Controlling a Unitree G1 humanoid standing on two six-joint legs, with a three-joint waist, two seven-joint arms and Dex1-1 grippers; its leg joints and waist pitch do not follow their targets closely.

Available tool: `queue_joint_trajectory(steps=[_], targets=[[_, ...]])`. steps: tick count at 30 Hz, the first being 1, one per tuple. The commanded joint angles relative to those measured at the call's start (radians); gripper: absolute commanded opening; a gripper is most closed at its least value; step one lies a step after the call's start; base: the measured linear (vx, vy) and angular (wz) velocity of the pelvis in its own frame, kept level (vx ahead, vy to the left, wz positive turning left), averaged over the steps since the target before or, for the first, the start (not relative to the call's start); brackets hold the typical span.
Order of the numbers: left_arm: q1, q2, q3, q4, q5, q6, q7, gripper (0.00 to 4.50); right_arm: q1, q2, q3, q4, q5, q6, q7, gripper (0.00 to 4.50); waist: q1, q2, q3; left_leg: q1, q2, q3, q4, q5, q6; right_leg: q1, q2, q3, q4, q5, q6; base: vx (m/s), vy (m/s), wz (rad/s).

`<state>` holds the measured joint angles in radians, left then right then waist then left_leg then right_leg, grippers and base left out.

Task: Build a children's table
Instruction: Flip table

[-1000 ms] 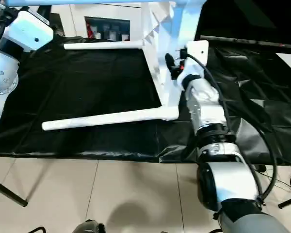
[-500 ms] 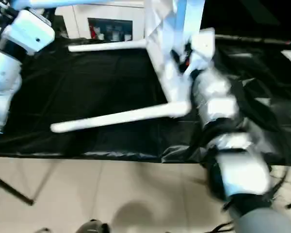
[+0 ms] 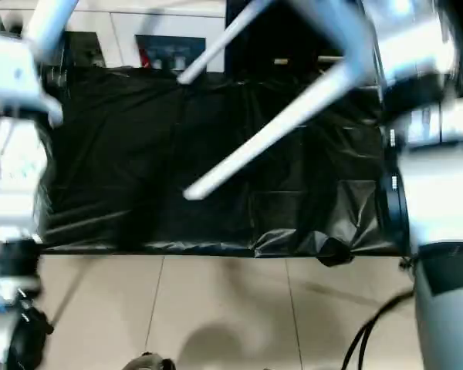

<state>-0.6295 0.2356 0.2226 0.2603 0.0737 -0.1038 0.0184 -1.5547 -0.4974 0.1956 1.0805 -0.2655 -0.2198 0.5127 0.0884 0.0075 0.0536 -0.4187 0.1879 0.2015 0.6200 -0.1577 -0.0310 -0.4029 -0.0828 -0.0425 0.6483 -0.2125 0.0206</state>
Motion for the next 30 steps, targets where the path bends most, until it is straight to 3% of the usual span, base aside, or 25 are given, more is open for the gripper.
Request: queue_joint_trajectory(steps=[1,3,4,6,8,9,11,13,15,16,17,19,21,22,23,26,27,28,30], targets=[[0.036,-0.028,0.042,0.096,-0.061,0.098,0.045,2.52,0.009,0.037,0.059,0.036,-0.025,-0.087,0.127,1.93,-0.013,-0.008,-0.055,0.044,0.039,-0.031,-0.073,-0.451,-0.042,-0.002,-0.046,0.032,-0.096,-0.38,-0.152,0.0,0.0,0.0],[0.057,-0.03,0.038,0.092,-0.05,0.111,0.054,2.44,-0.028,0.066,0.074,0.066,-0.044,-0.109,0.127,1.93,-0.02,-0.005,-0.055,0.045,0.041,-0.039,-0.077,-0.496,-0.065,-0.004,-0.045,0.031,-0.094,-0.376,-0.146,0.0,0.0,0.0],[0.064,-0.031,0.036,0.091,-0.046,0.117,0.056,2.39,-0.042,0.079,0.077,0.078,-0.049,-0.115,0.125,1.93,-0.023,-0.009,-0.054,0.044,0.04,-0.039,-0.081,-0.51,-0.069,-0.002,-0.042,0.03,-0.096,-0.374,-0.141,0.0,0.0,0.0],[0.079,-0.032,0.034,0.088,-0.035,0.122,0.056,2.27,-0.068,0.101,0.098,0.103,-0.075,-0.133,0.11,1.93,-0.024,-0.021,-0.054,0.053,0.042,-0.04,-0.079,-0.558,-0.079,-0.014,-0.044,0.032,-0.099,-0.383,-0.141,0.0,0.0,0.0],[0.1,-0.034,0.027,0.079,-0.026,0.129,0.04,2.16,-0.093,0.127,0.122,0.137,-0.103,-0.159,0.101,1.93,-0.024,-0.017,-0.054,0.052,0.043,-0.043,-0.083,-0.574,-0.088,-0.015,-0.044,0.034,-0.097,-0.373,-0.137,0.0,0.0,0.0],[0.1,-0.034,0.027,0.079,-0.026,0.129,0.04,2.09,-0.093,0.127,0.122,0.137,-0.103,-0.159,0.101,1.93,-0.025,-0.022,-0.055,0.053,0.043,-0.043,-0.083,-0.578,-0.09,-0.015,-0.044,0.034,-0.094,-0.357,-0.137,0.0,0.0,0.0],[0.12,-0.029,0.009,0.08,-0.021,0.132,0.019,1.91,-0.101,0.148,0.13,0.153,-0.113,-0.177,0.106,1.93,-0.023,-0.022,-0.057,0.051,0.044,-0.043,-0.086,-0.571,-0.091,-0.013,-0.044,0.035,-0.094,-0.327,-0.139,0.0,0.0,0.0],[0.143,-0.023,-0.009,0.095,-0.023,0.108,-0.001,1.83,-0.105,0.17,0.138,0.17,-0.127,-0.2,0.111,2.38,-0.022,-0.02,-0.057,0.052,0.045,-0.044,-0.088,-0.571,-0.098,-0.013,-0.043,0.036,-0.091,-0.283,-0.15,0.0,0.0,0.0],[0.152,-0.021,-0.014,0.105,-0.028,0.086,-0.012,1.74,-0.107,0.177,0.145,0.176,-0.138,-0.21,0.103,2.52,-0.021,-0.022,-0.058,0.052,0.045,-0.044,-0.089,-0.57,-0.099,-0.011,-0.041,0.036,-0.087,-0.26,-0.156,0.0,0.0,0.0],[0.162,-0.016,-0.021,0.116,-0.026,0.071,-0.021,1.67,-0.111,0.187,0.151,0.18,-0.147,-0.219,0.095,2.6,-0.022,-0.033,-0.059,0.052,0.046,-0.041,-0.089,-0.562,-0.096,-0.011,-0.041,0.036,-0.086,-0.242,-0.162,0.0,0.0,0.0],[0.162,-0.016,-0.021,0.116,-0.026,0.071,-0.021,1.61,-0.111,0.187,0.151,0.18,-0.147,-0.219,0.095,2.71,-0.019,-0.026,-0.059,0.051,0.046,-0.044,-0.089,-0.555,-0.098,-0.009,-0.042,0.037,-0.082,-0.234,-0.165,0.0,0.0,0.0],[0.174,-0.008,-0.026,0.133,-0.015,0.071,-0.024,1.56,-0.116,0.204,0.146,0.187,-0.14,-0.241,0.103,2.86,-0.019,-0.026,-0.061,0.051,0.048,-0.041,-0.089,-0.522,-0.1,-0.005,-0.043,0.037,-0.078,-0.184,-0.171,0.0,0.0,0.0],[0.177,-0.004,-0.028,0.144,-0.011,0.071,-0.026,1.55,-0.113,0.212,0.134,0.186,-0.125,-0.269,0.117,2.97,-0.016,-0.028,-0.058,0.056,0.05,-0.039,-0.09,-0.542,-0.107,-0.01,-0.041,0.035,-0.079,-0.179,-0.173,0.0,0.0,0.0],[0.18,-0.001,-0.03,0.154,-0.009,0.067,-0.03,1.55,-0.106,0.217,0.126,0.181,-0.111,-0.295,0.135,2.97,-0.02,-0.036,-0.057,0.052,0.049,-0.043,-0.09,-0.563,-0.099,-0.004,-0.046,0.036,-0.079,-0.211,-0.164,0.0,0.0,0.0],[0.181,0.0,-0.031,0.158,-0.008,0.065,-0.032,1.54,-0.101,0.219,0.123,0.179,-0.105,-0.306,0.143,3.23,-0.021,-0.034,-0.057,0.049,0.048,-0.044,-0.091,-0.558,-0.095,-0.002,-0.045,0.035,-0.078,-0.217,-0.162,0.0,0.0,0.0],[0.184,0.007,-0.044,0.187,-0.005,0.046,-0.036,1.54,-0.07,0.227,0.11,0.169,-0.084,-0.356,0.179,3.4,-0.019,-0.035,-0.056,0.052,0.049,-0.04,-0.088,-0.533,-0.085,-0.004,-0.046,0.039,-0.082,-0.199,-0.17,0.0,0.0,0.0],[0.183,0.009,-0.047,0.193,-0.005,0.041,-0.036,1.54,-0.066,0.229,0.107,0.169,-0.083,-0.363,0.183,3.4,-0.019,-0.036,-0.058,0.049,0.049,-0.041,-0.088,-0.506,-0.083,0.002,-0.046,0.038,-0.078,-0.183,-0.176,0.0,0.0,0.0],[0.18,0.013,-0.051,0.205,-0.009,0.03,-0.043,1.54,-0.043,0.231,0.109,0.155,-0.079,-0.395,0.169,3.66,-0.017,-0.035,-0.059,0.051,0.049,-0.039,-0.088,-0.493,-0.079,0.001,-0.045,0.038,-0.078,-0.169,-0.18,0.0,0.0,0.0],[0.175,0.019,-0.058,0.217,-0.006,0.018,-0.052,1.54,-0.012,0.235,0.104,0.133,-0.065,-0.43,0.146,3.76,-0.015,-0.036,-0.059,0.051,0.049,-0.038,-0.087,-0.478,-0.075,0.004,-0.047,0.038,-0.078,-0.163,-0.178,0.0,0.0,0.0]])
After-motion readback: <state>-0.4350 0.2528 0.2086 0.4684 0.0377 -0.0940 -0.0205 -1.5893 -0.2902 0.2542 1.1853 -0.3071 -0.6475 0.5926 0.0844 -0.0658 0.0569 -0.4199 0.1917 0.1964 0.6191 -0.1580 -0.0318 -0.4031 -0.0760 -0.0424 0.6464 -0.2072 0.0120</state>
